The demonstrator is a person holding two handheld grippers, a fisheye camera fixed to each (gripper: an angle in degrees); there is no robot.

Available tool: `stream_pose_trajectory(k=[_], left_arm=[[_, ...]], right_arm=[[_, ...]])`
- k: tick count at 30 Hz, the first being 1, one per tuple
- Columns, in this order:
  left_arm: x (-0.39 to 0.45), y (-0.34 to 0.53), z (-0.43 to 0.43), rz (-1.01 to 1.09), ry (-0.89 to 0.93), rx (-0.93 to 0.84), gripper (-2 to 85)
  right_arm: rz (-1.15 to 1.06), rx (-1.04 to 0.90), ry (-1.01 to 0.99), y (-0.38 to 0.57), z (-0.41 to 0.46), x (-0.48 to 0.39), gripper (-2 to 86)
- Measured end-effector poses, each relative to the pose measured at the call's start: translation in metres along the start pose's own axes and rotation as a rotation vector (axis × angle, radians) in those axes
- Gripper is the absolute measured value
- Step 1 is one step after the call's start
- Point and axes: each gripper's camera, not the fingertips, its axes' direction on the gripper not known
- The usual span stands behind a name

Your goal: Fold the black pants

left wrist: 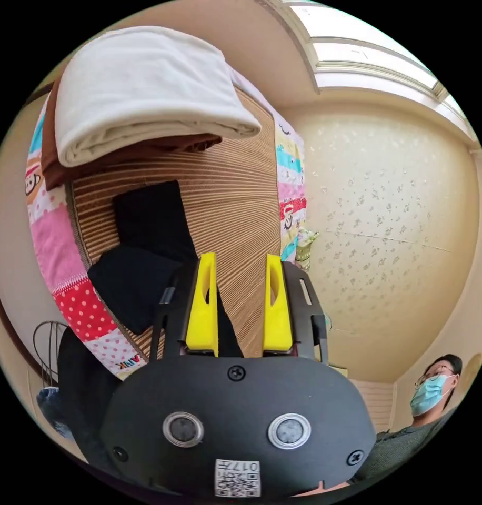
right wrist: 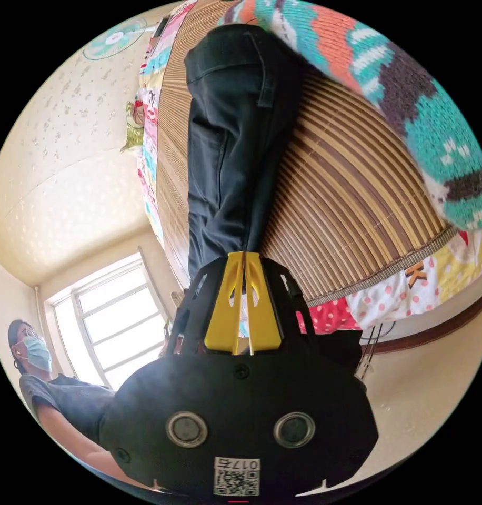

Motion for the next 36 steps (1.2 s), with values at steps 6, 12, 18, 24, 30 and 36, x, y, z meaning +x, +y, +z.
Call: stream_pose_trajectory(k=[6, 12, 18, 24, 30, 36], left_arm=[[0.035, -0.009, 0.071, 0.245, -0.277, -0.577, 13.5], [0.026, 0.065, 0.171, 0.088, -0.188, -0.891, 6.6], [0.022, 0.003, 0.148, -0.136, -0.342, -0.572, -0.7], [0.094, -0.094, 0.065, 0.035, -0.362, -0.248, -0.2], [0.110, -0.075, 0.070, 0.160, -0.392, -0.410, 9.8], [0.067, -0.011, 0.091, 0.057, -0.393, -0.517, 10.9]], right_arm=[[-0.031, -0.057, -0.027, 0.022, 0.057, -0.015, 0.5], [0.004, -0.049, -0.099, 0.032, 0.107, -0.017, 0.3], [0.071, 0.017, -0.191, 0.029, 0.141, -0.018, 0.4], [0.076, 0.032, -0.153, 0.017, 0.175, -0.027, 0.4], [-0.191, -0.294, 0.160, -0.001, 0.272, -0.086, 0.7], [-0.550, -0.663, 0.367, 0.020, 0.416, -0.155, 3.2]])
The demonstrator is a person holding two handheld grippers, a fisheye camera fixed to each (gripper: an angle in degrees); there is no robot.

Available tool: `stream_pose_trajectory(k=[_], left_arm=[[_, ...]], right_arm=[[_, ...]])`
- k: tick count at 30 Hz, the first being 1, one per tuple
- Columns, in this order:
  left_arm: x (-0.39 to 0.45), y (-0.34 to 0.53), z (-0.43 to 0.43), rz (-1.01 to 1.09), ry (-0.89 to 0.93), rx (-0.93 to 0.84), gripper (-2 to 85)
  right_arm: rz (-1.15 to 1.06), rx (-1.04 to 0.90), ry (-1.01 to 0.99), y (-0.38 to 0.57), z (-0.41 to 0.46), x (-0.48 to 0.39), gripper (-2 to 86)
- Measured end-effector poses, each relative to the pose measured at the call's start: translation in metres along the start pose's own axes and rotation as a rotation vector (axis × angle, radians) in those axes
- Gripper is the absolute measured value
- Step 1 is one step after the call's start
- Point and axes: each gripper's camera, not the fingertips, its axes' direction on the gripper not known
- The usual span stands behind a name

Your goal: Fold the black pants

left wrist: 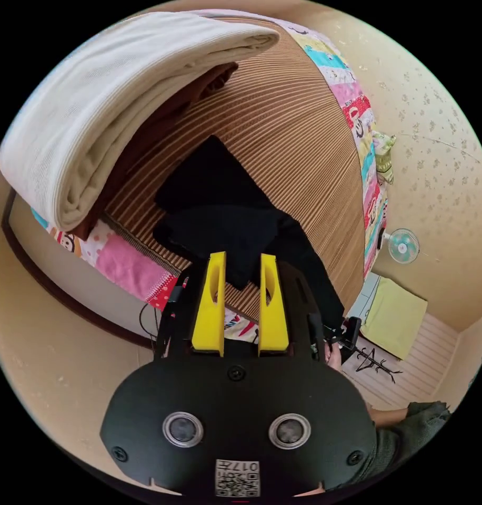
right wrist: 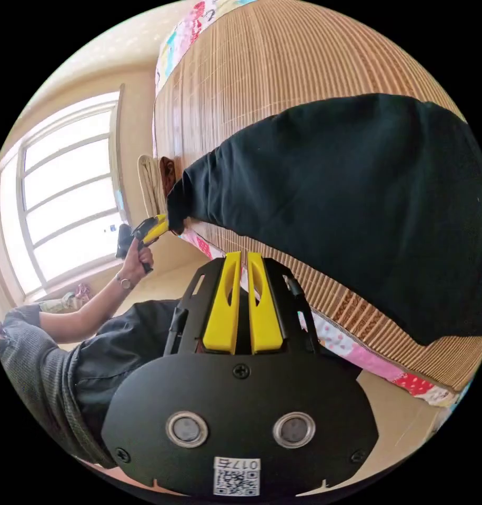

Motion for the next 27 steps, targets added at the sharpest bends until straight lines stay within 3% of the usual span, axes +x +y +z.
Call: stream_pose_trajectory(k=[5, 9, 14, 18, 24, 27], left_arm=[[-0.018, 0.000, 0.002, -0.143, 0.156, 0.065, 13.4], [0.013, -0.040, -0.032, 0.007, 0.124, 0.073, 13.5], [0.062, -0.048, -0.080, 0.190, 0.103, 0.147, 13.3], [0.081, -0.026, -0.099, 0.271, 0.040, 0.199, 13.0], [0.027, -0.005, -0.094, 0.053, 0.075, 0.250, 13.2], [0.013, -0.015, -0.075, 0.009, 0.057, 0.192, 13.5]], right_arm=[[-0.195, -0.141, 0.187, -0.075, 0.074, -0.067, 7.9], [-0.192, -0.252, 0.202, -0.121, 0.122, -0.084, 9.2], [-0.169, -0.302, -0.069, -0.184, 0.175, -0.108, 7.8], [-0.051, -0.465, 0.047, -0.232, 0.221, -0.131, 4.3], [-0.163, -0.132, -0.296, -0.290, 0.173, -0.156, 3.0], [-0.156, -0.077, -0.160, -0.290, 0.154, -0.147, 3.5]])
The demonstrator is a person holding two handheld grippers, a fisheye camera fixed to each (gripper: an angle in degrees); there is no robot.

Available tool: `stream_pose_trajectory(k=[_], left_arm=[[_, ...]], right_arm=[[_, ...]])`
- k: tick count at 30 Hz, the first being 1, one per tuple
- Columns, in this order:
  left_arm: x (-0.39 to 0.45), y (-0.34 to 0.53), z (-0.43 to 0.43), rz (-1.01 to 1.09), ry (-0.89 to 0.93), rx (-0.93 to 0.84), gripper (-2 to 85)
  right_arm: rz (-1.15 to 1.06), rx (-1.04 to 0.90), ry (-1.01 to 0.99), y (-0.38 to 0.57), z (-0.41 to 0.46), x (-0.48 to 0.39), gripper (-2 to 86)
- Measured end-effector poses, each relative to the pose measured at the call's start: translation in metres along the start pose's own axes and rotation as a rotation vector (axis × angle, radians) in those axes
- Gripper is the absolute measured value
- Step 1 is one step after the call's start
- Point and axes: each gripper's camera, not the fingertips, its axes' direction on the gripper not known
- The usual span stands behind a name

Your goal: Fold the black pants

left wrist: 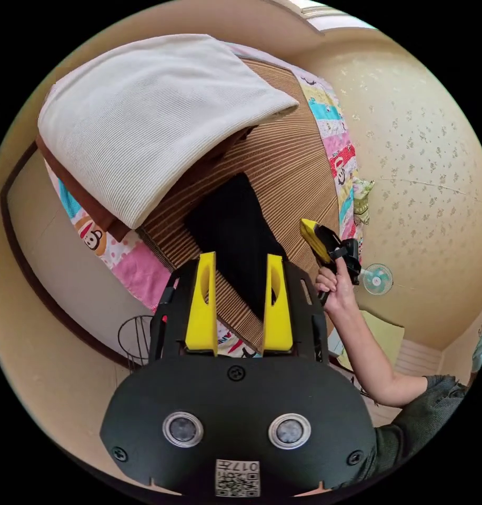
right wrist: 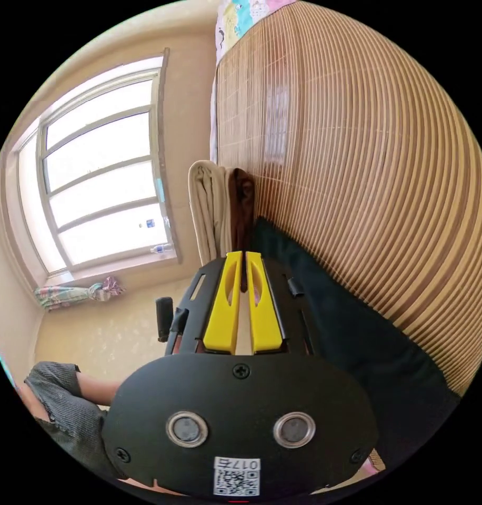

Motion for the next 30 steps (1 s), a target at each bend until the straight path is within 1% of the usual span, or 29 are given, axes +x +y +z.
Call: stream_pose_trajectory(k=[2, 5, 6, 7, 9, 11, 13, 15, 17, 20, 22, 23, 24, 25, 28, 29, 30], left_arm=[[0.000, -0.010, 0.014, 0.003, -0.023, -0.034, 13.6], [-0.002, -0.033, 0.040, -0.016, -0.032, -0.072, 14.1], [-0.006, -0.042, 0.052, -0.044, -0.027, -0.081, 14.3], [-0.009, -0.047, 0.059, -0.059, -0.017, -0.092, 14.4], [-0.022, -0.060, 0.083, -0.153, -0.012, -0.125, 13.4], [-0.025, -0.062, 0.081, -0.207, -0.015, -0.089, 8.7], [-0.029, -0.060, 0.077, -0.200, 0.102, -0.072, 5.0], [-0.045, -0.052, 0.065, -0.230, 0.203, -0.049, 4.3], [-0.055, -0.043, 0.058, -0.231, 0.193, -0.043, 4.3], [-0.071, -0.028, 0.055, -0.255, 0.148, -0.018, 5.2], [-0.088, -0.019, 0.056, -0.342, 0.204, 0.028, 7.1], [-0.099, -0.014, 0.062, -0.398, 0.274, 0.041, 10.9], [-0.106, -0.012, 0.070, -0.423, 0.345, 0.043, 13.2], [-0.108, -0.012, 0.073, -0.423, 0.369, 0.043, 13.5], [-0.106, -0.019, 0.087, -0.387, 0.387, 0.004, 12.0], [-0.105, -0.023, 0.095, -0.363, 0.403, -0.037, 10.4], [-0.106, -0.026, 0.104, -0.318, 0.502, -0.058, 7.9]], right_arm=[[-0.054, -0.112, 0.182, 0.012, 0.011, 0.001, 5.3], [-0.140, -0.227, 0.306, 0.043, 0.034, 0.001, 7.2], [-0.138, -0.233, 0.323, 0.051, 0.038, 0.001, 7.4], [-0.112, -0.224, 0.320, 0.066, 0.042, 0.003, 7.3], [-0.055, -0.188, 0.237, 0.088, 0.045, 0.007, 7.1], [0.051, -0.172, 0.135, 0.113, 0.046, 0.017, 6.6], [0.103, -0.169, 0.103, 0.127, 0.043, 0.024, 6.0], [0.113, -0.126, 0.126, 0.137, 0.031, 0.026, 4.8], [0.131, -0.046, 0.149, 0.142, 0.011, 0.027, 3.6], [0.182, -0.016, 0.145, 0.136, -0.005, 0.033, 2.8], [0.201, 0.014, 0.163, 0.133, -0.016, 0.034, 2.5], [0.212, 0.040, 0.177, 0.132, -0.024, 0.034, 2.3], [0.219, 0.053, 0.184, 0.132, -0.027, 0.034, 2.2], [0.231, 0.076, 0.194, 0.132, -0.033, 0.034, 1.9], [0.246, 0.095, 0.200, 0.130, -0.041, 0.034, 1.3], [0.258, 0.092, 0.200, 0.129, -0.042, 0.033, 1.0], [0.263, 0.092, 0.200, 0.129, -0.043, 0.033, 0.9]])
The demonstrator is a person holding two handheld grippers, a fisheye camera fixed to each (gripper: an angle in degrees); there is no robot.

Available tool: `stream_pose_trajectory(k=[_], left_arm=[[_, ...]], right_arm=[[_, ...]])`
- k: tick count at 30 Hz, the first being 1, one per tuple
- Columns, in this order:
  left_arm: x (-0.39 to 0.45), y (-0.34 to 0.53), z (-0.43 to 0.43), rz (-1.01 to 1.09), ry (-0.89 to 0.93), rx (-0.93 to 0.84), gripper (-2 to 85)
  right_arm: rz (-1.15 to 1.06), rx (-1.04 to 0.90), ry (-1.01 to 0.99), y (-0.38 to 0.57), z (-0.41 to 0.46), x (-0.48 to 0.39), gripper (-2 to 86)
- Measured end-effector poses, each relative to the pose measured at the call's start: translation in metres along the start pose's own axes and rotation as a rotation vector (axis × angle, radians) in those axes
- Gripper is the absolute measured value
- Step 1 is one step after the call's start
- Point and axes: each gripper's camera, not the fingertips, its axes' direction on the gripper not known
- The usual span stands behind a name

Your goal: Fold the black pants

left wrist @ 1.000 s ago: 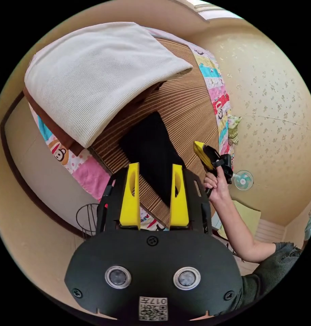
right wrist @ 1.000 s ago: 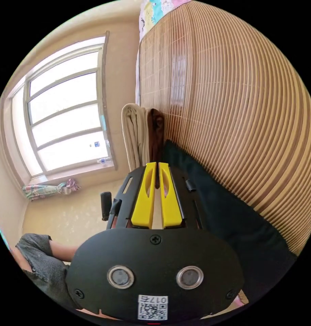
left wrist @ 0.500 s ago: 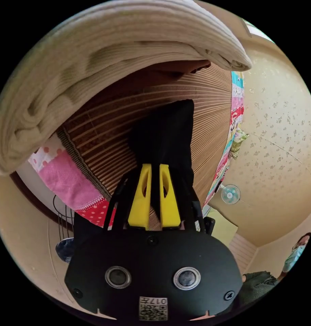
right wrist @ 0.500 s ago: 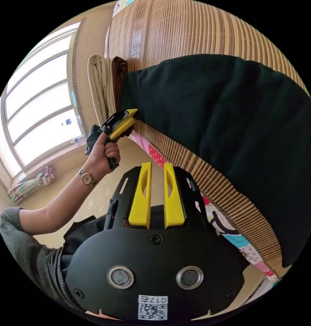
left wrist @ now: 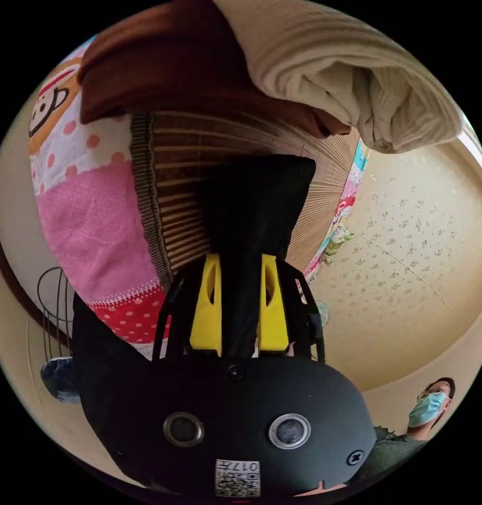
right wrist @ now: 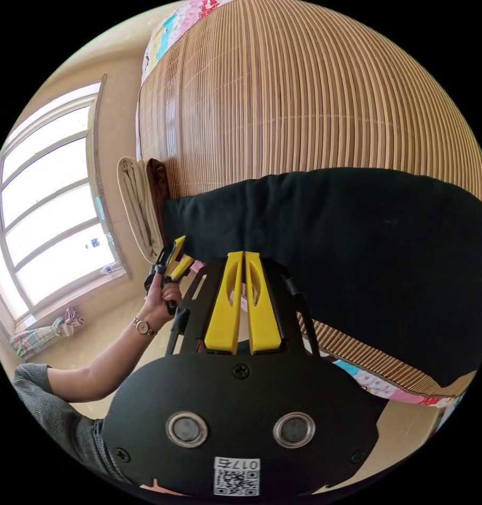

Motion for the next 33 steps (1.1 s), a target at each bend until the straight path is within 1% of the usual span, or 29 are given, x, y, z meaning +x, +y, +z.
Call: stream_pose_trajectory(k=[3, 4, 6, 7, 9, 10, 12, 13, 15, 16, 18, 19, 20, 21, 22, 23, 24, 25, 26, 27, 28, 29, 30, 33], left_arm=[[-0.005, 0.001, 0.006, 0.069, 0.258, -0.085, 5.6], [-0.002, 0.004, 0.006, 0.093, 0.282, -0.106, 5.5], [0.022, 0.021, 0.009, 0.246, 0.336, -0.224, 5.2], [0.032, 0.027, 0.011, 0.296, 0.340, -0.260, 5.2], [0.075, 0.060, 0.029, 0.494, 0.346, -0.442, 5.1], [0.087, 0.070, 0.037, 0.541, 0.331, -0.496, 5.1], [0.134, 0.117, 0.081, 0.704, 0.192, -0.687, 5.1], [0.144, 0.129, 0.093, 0.738, 0.159, -0.720, 5.1], [0.173, 0.178, 0.158, 0.832, 0.058, -0.836, 5.2], [0.177, 0.190, 0.177, 0.839, 0.038, -0.864, 5.3], [0.177, 0.235, 0.253, 0.832, -0.066, -0.945, 7.1], [0.174, 0.246, 0.270, 0.819, -0.096, -0.960, 7.9], [0.166, 0.267, 0.300, 0.802, -0.144, -0.994, 12.0], [0.160, 0.284, 0.320, 0.821, -0.179, -1.022, 14.0], [0.157, 0.292, 0.326, 0.839, -0.186, -1.029, 14.0], [0.150, 0.301, 0.331, 0.867, -0.197, -1.017, 12.2], [0.142, 0.304, 0.328, 0.877, -0.229, -0.961, 8.7], [0.137, 0.303, 0.324, 0.872, -0.259, -0.915, 8.5], [0.125, 0.295, 0.313, 0.838, -0.340, -0.798, 8.0], [0.112, 0.282, 0.298, 0.781, -0.422, -0.667, 10.0], [0.105, 0.275, 0.290, 0.748, -0.459, -0.601, 11.1], [0.090, 0.260, 0.275, 0.678, -0.519, -0.489, 13.7], [0.075, 0.245, 0.266, 0.620, -0.548, -0.429, 15.6], [0.043, 0.212, 0.265, 0.527, -0.584, -0.391, 17.4]], right_arm=[[0.014, 0.017, -0.011, 0.006, -0.007, -0.004, 0.6], [0.026, 0.026, -0.001, 0.010, -0.011, -0.005, 0.5], [0.043, 0.035, 0.004, 0.016, -0.017, -0.005, 0.5], [0.049, 0.027, -0.028, 0.019, -0.018, -0.004, 0.5], [0.051, 0.006, -0.109, 0.025, -0.017, -0.003, 0.5], [0.054, 0.001, -0.167, 0.030, -0.017, -0.001, 0.5], [0.071, 0.012, -0.245, 0.039, -0.027, 0.004, 0.5], [0.068, 0.016, -0.293, 0.046, -0.038, 0.010, 0.6], [0.045, 0.039, -0.349, 0.060, -0.060, 0.024, 0.6], [0.050, 0.042, -0.357, 0.071, -0.076, 0.037, 0.6], [0.073, 0.047, -0.361, 0.092, -0.102, 0.063, 0.5], [0.101, 0.066, -0.365, 0.110, -0.121, 0.084, 0.5], [0.160, 0.093, -0.350, 0.129, -0.141, 0.108, 0.5], [0.200, 0.109, -0.339, 0.140, -0.151, 0.120, 0.5], [0.289, 0.150, -0.329, 0.163, -0.171, 0.146, 0.4], [0.397, 0.215, -0.343, 0.187, -0.191, 0.171, 0.4], [0.445, 0.259, -0.362, 0.200, -0.202, 0.183, 0.4], [0.527, 0.343, -0.402, 0.223, -0.220, 0.204, 0.3], [0.610, 0.417, -0.422, 0.245, -0.236, 0.221, 0.3], [0.648, 0.448, -0.427, 0.255, -0.244, 0.228, 0.3], [0.697, 0.504, -0.436, 0.270, -0.258, 0.238, 0.3], [0.699, 0.539, -0.451, 0.279, -0.269, 0.243, 0.3], [0.686, 0.548, -0.458, 0.280, -0.274, 0.243, 0.3], [0.569, 0.507, -0.412, 0.268, -0.293, 0.229, 0.3]])
